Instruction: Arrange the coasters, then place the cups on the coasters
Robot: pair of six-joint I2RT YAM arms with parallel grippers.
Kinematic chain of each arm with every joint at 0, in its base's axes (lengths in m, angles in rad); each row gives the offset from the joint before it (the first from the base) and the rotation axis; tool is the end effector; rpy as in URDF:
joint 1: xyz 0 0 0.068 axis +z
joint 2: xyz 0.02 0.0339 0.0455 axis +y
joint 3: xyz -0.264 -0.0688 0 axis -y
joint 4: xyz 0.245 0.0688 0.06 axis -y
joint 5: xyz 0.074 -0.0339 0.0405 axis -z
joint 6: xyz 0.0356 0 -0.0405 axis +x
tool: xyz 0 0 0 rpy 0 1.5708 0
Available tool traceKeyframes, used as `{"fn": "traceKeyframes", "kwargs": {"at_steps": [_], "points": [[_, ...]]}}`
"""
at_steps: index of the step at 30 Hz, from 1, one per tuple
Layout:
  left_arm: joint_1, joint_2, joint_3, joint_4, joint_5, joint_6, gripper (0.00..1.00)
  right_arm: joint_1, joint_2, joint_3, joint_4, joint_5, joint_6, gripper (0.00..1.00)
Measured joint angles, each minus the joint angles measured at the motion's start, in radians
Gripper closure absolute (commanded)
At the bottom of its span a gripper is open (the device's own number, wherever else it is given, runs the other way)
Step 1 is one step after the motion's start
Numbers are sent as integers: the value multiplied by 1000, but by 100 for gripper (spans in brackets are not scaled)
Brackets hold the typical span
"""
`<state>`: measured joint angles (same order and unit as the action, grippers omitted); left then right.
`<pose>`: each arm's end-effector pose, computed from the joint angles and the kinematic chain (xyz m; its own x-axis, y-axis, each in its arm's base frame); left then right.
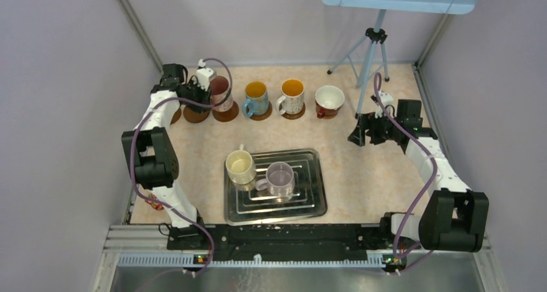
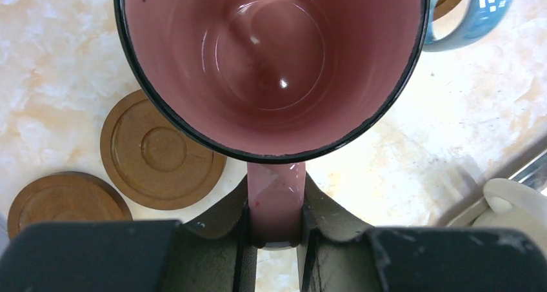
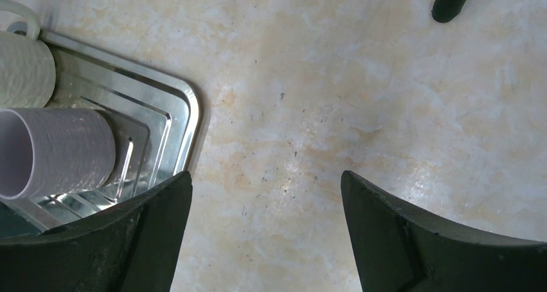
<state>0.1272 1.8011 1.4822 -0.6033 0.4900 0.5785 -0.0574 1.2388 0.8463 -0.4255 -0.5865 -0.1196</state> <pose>0.3943 0.0335 0.2667 -0.5689 0.4136 -0.7108 0.5746 0.8183 0.0163 0.2548 0.0051 0.2492 -0.6840 -0.0602 -0.7270 -0.4146 0.8521 0.3194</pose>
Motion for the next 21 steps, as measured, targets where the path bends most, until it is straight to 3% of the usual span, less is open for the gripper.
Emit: {"fn": "traceKeyframes", "kwargs": {"at_steps": [21], "points": [[-60, 74, -39, 75, -87, 20, 100, 0, 0, 0, 1, -1, 0, 16]]}}
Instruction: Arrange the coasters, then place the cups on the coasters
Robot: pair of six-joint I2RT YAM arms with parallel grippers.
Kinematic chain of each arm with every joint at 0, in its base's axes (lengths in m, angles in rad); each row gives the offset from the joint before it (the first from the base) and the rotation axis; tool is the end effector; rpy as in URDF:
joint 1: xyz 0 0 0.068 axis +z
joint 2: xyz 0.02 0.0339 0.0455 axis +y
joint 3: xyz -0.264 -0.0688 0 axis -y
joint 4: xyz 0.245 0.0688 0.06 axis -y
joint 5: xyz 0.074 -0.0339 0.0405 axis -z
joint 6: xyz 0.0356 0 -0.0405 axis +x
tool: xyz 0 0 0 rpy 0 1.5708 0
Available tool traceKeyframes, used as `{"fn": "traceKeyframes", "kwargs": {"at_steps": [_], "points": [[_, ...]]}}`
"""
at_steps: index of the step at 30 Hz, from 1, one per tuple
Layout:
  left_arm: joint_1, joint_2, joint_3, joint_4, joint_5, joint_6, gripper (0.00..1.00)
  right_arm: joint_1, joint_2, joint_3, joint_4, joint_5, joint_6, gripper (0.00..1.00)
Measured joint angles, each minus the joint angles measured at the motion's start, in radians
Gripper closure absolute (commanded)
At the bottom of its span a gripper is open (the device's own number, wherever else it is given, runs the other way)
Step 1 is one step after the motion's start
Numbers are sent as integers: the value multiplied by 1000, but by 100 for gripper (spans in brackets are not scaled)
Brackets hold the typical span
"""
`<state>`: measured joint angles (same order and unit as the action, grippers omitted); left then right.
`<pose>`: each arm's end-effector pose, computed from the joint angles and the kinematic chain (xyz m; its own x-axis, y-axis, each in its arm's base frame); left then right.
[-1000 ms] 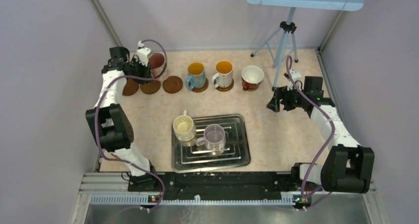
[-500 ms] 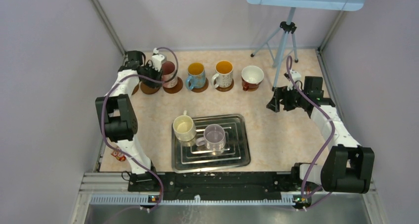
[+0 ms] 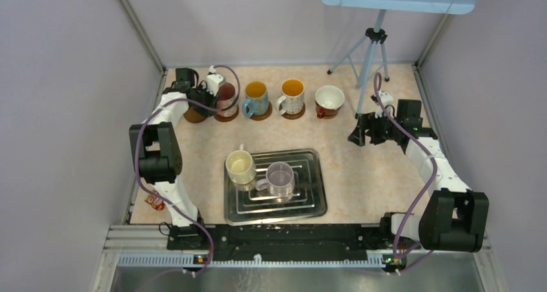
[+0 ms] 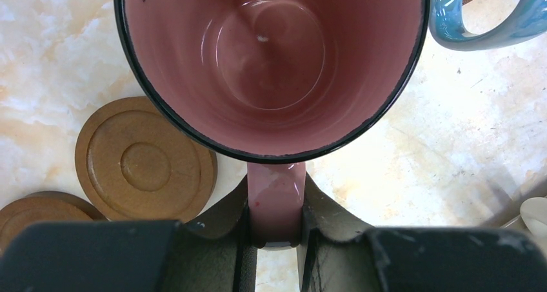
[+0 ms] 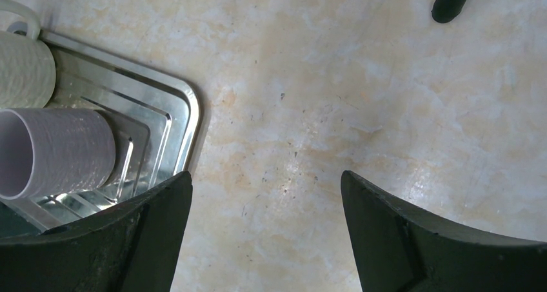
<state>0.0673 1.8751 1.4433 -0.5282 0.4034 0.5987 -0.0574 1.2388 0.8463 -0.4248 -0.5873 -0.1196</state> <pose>0.4080 0.0135 0.2299 -0.5834 0.4802 -0.6550 0.5951 0.8016 0.0576 0.2549 0.0051 0.2492 -0.6834 -0.0602 -0.7275 -0.4153 0.8517 0.3196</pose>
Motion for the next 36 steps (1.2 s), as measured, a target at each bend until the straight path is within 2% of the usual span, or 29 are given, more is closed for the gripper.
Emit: {"fn": "traceKeyframes", "kwargs": {"at_steps": [25, 30, 36], "points": [[1, -1, -10, 6, -23, -3, 100, 0, 0, 0, 4, -1, 0, 16], [3, -1, -14, 9, -23, -10, 91, 0, 0, 0, 5, -1, 0, 16], [5, -3, -21, 14, -23, -20, 73, 0, 0, 0, 5, -1, 0, 16]]}}
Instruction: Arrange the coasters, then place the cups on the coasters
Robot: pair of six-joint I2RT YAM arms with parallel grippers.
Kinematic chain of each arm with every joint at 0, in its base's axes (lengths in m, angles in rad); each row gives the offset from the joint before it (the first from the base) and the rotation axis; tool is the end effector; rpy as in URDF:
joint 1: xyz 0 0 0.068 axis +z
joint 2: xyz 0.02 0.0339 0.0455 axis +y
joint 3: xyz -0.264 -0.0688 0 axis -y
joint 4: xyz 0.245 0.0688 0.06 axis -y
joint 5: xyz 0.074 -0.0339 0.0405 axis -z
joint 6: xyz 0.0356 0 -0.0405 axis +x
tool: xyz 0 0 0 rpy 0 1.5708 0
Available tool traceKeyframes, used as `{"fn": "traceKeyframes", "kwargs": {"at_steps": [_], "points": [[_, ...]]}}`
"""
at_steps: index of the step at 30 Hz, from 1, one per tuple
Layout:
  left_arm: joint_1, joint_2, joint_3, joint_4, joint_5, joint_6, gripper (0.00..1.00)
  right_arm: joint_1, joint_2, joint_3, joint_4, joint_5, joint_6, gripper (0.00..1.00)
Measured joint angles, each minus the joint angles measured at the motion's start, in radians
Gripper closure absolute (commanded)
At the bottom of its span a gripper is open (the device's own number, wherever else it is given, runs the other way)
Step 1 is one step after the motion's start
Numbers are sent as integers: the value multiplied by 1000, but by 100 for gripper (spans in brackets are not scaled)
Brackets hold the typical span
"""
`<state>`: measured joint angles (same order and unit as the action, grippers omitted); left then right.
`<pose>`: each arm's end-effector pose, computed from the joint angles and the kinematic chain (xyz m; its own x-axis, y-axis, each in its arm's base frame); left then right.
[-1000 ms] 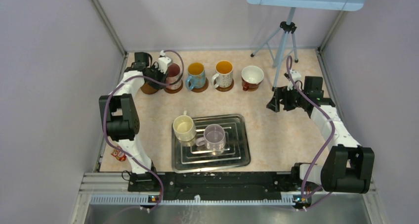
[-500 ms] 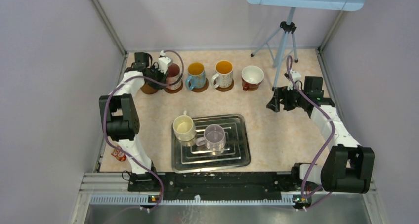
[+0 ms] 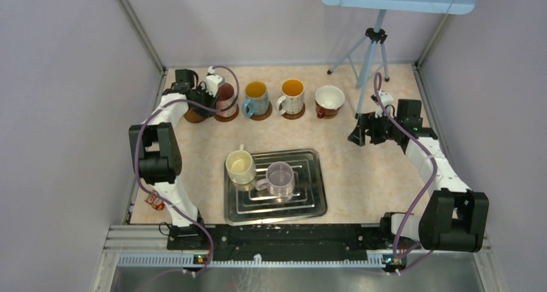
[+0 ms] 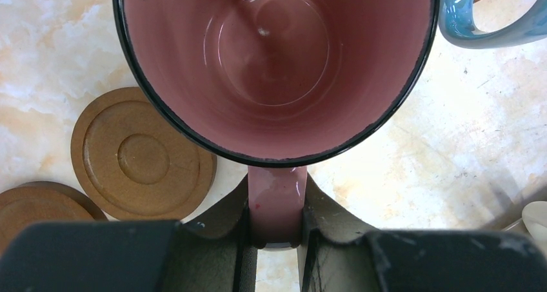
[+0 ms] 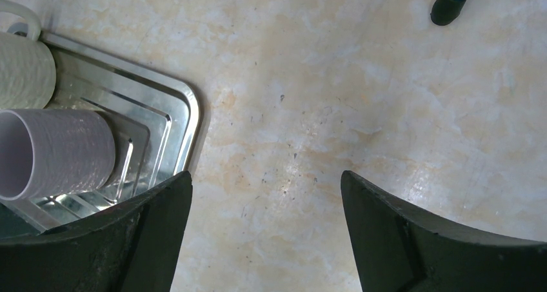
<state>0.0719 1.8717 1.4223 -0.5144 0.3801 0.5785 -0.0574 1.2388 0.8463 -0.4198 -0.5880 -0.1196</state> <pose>0.4060 0.0160 0.2253 -0.6070 0.4653 -0.6442 0.5688 0.8205 0.0567 0.2553 0.0051 0.2496 -0.6797 -0.0604 -0.7310 -0.4173 0.8514 0.3177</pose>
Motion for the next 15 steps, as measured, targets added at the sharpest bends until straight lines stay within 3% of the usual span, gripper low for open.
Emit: {"fn": "traceKeyframes", "kwargs": {"at_steps": [15], "points": [[19, -22, -13, 0, -64, 20, 38, 0, 0, 0, 0, -1, 0, 16]]}}
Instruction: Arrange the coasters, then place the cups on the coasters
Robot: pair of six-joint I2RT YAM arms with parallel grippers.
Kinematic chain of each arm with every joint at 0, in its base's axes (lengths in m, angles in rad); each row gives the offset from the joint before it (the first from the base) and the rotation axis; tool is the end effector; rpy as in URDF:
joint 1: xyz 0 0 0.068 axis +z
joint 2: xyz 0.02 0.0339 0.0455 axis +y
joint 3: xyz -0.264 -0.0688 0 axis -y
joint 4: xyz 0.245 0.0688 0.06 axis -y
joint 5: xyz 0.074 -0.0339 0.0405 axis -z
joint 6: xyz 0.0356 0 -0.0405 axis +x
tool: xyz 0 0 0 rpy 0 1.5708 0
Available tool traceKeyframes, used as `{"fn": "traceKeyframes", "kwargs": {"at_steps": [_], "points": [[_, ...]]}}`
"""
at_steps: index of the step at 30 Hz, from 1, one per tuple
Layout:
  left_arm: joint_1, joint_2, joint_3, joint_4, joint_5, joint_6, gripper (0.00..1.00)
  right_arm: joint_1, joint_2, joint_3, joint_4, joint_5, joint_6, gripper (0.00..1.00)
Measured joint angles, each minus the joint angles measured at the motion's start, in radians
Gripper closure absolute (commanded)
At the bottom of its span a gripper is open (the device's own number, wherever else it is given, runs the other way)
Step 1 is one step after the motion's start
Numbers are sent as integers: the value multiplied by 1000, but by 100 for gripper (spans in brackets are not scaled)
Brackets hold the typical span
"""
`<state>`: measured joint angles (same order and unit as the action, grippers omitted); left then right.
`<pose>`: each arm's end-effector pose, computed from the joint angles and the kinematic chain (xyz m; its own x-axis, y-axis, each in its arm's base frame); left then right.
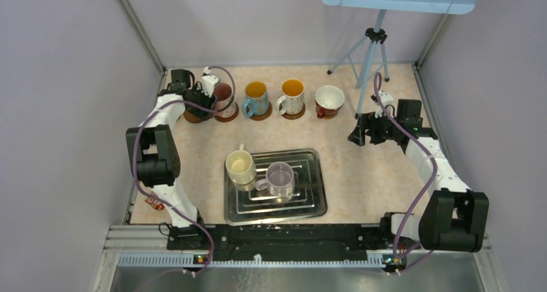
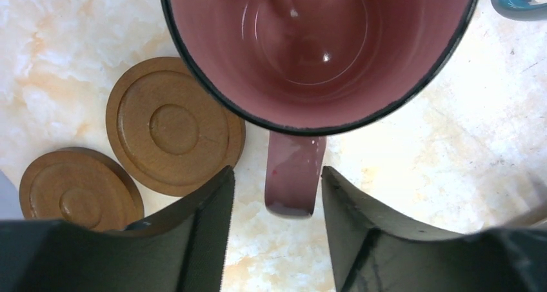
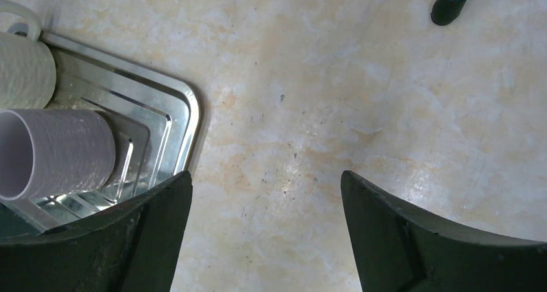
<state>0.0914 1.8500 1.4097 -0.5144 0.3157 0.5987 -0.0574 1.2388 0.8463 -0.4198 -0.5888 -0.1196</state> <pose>0.4016 0.0257 0.2291 -0.6196 0.4812 -0.6202 0.5339 0.8375 0.1163 0.2553 0.0051 0.2496 -0.6797 -0.0603 -0.7310 -0.4177 0.8510 0.3182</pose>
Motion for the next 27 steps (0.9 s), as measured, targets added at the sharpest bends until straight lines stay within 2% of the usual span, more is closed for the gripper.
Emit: {"fn": "traceKeyframes", "kwargs": {"at_steps": [7, 12, 18, 21, 27], "points": [[5, -87, 0, -48, 12, 11, 26, 0, 0, 0, 0, 0, 0, 16], [4, -201, 2, -96, 51, 20, 25, 0, 0, 0, 0, -1, 0, 16], [-18, -310, 11, -195, 164, 63, 24, 0, -3, 0, 0, -2, 0, 16], [-105, -359, -5, -257, 201, 74, 23, 0, -9, -1, 0, -4, 0, 16], [-450, -533, -150, -349, 237, 78, 25, 0, -13, -1, 0, -4, 0, 16]]}}
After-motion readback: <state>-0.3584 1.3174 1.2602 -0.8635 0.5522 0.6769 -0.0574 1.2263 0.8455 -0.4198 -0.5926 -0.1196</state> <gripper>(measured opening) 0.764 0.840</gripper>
